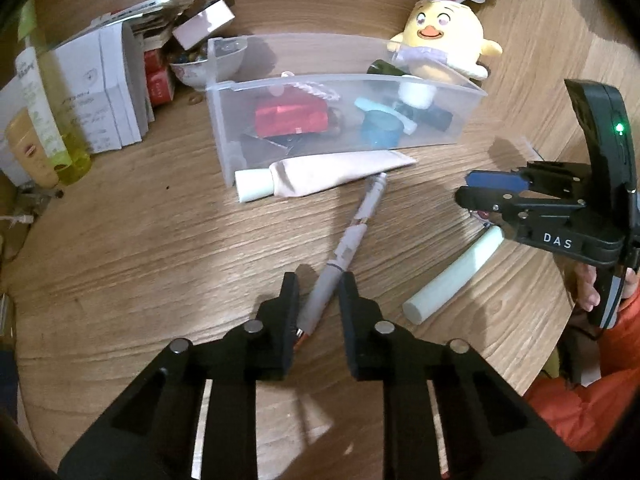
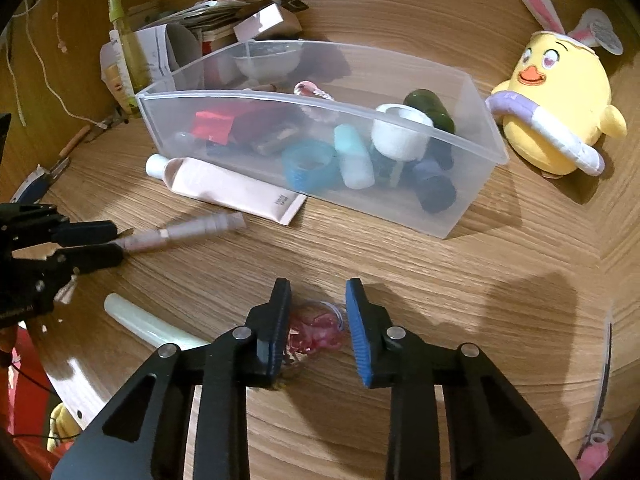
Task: Organize objects
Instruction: 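Grasp the white-pink pen with the left gripper while the right grasps the pink translucent clip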
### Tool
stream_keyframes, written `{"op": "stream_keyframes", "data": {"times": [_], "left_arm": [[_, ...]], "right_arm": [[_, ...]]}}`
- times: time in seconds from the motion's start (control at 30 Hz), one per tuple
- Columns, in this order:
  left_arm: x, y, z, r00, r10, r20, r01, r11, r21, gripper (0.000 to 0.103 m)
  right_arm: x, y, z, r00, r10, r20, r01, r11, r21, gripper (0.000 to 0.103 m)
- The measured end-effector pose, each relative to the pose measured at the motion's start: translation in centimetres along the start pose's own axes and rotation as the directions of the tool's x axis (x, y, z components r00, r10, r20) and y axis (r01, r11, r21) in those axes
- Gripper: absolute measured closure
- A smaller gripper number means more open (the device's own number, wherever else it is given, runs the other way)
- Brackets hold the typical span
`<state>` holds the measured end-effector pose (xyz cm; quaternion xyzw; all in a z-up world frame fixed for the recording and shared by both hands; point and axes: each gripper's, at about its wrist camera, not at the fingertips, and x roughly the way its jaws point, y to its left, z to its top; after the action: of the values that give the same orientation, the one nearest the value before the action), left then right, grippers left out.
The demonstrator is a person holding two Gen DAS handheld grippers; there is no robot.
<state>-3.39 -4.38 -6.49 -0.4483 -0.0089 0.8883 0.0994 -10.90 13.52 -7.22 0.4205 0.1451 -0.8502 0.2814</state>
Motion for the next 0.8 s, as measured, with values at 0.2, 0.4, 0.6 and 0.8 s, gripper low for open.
{"op": "stream_keyframes", "data": {"times": [0.2,0.4,0.6,0.8], "left_arm": [[0.3,-0.6,0.7,0.999,-0.004,-0.031,0.005,0.999,0.034,0.084],[1.8,-1.6,2.5,0.998,0.0,-0.061,0.007,0.994,0.111,0.084],[2.9,-2.0,3.5,0.998,-0.013,-0.064,0.022,0.99,0.139,0.084],[3.3,-2.3,3.8,0.999,-0.012,-0.052,0.019,0.991,0.136,0.088]], "right_arm": [[-0.7,-0.8,-0.7,1.0,-0.026,0.006,0.025,1.0,0.014,0.077],[-1.4,-1.0,-1.4,1.0,-0.031,0.007,0.031,0.999,0.021,0.077],[-1.5,-1.3,-1.8,0.999,-0.033,-0.002,0.033,0.999,0.036,0.077],[-2.0,-1.6,-2.2,1.0,-0.026,-0.001,0.026,0.998,0.049,0.073]]}}
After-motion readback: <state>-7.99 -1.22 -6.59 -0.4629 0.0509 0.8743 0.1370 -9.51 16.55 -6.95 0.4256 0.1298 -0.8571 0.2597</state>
